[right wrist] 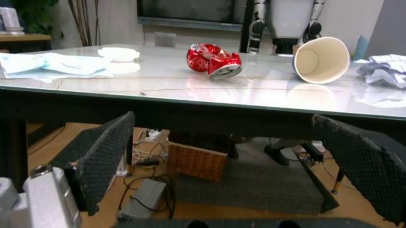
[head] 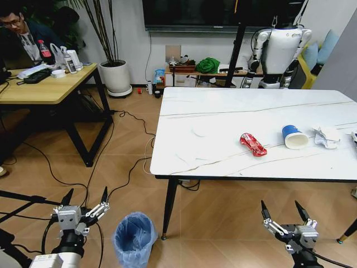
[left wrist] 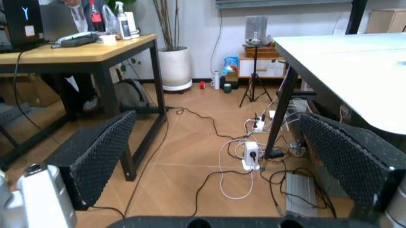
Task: Pick up the trash bin and place the trash from the table into it.
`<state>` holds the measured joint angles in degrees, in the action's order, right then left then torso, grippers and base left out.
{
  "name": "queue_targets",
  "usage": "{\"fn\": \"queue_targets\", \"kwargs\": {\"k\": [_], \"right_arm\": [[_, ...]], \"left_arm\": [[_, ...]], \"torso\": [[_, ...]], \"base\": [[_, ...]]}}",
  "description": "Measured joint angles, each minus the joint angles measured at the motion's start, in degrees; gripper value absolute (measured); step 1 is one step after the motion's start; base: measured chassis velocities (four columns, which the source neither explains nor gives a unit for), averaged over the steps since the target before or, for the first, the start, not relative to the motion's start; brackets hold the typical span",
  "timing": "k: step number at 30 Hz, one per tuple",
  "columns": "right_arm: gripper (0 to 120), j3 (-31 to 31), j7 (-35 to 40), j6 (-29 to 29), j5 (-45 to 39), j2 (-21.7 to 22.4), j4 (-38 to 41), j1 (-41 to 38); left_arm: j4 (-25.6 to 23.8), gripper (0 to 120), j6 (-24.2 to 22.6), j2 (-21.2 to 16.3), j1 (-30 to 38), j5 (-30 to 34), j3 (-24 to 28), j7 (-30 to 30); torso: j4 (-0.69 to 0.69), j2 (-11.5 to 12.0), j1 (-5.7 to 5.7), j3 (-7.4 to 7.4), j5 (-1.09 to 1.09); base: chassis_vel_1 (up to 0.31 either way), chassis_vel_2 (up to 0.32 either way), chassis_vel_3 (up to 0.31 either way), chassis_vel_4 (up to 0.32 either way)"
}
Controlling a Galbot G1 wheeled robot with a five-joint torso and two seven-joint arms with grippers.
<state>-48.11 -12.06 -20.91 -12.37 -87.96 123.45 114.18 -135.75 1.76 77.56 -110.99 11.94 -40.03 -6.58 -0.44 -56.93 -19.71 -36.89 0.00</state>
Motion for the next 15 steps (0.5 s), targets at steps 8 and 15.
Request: {"fn": "queue_targets", "kwargs": {"k": [8,15], "right_arm": [[100,-0.36,0.03,0.36,-0.57,0.77,-0.03,-0.22],[100,-0.41,0.07,0.44,-1.16,0.85,-0.18,-0.51]], "left_arm": [[0.01,100,0.01,0.36,0.11,-0.42,0.26,0.08],[-0.11,100,0.35,0.55,-0.40,-1.06,0.56,0.13]], "torso": [[0.00,0.00,0.00,0.00,0.00],[0.00,0.00,0.00,0.00,0.00]], "base": [[0.000,0.000,0.000,0.000],[0.000,0.000,0.000,0.000]]}}
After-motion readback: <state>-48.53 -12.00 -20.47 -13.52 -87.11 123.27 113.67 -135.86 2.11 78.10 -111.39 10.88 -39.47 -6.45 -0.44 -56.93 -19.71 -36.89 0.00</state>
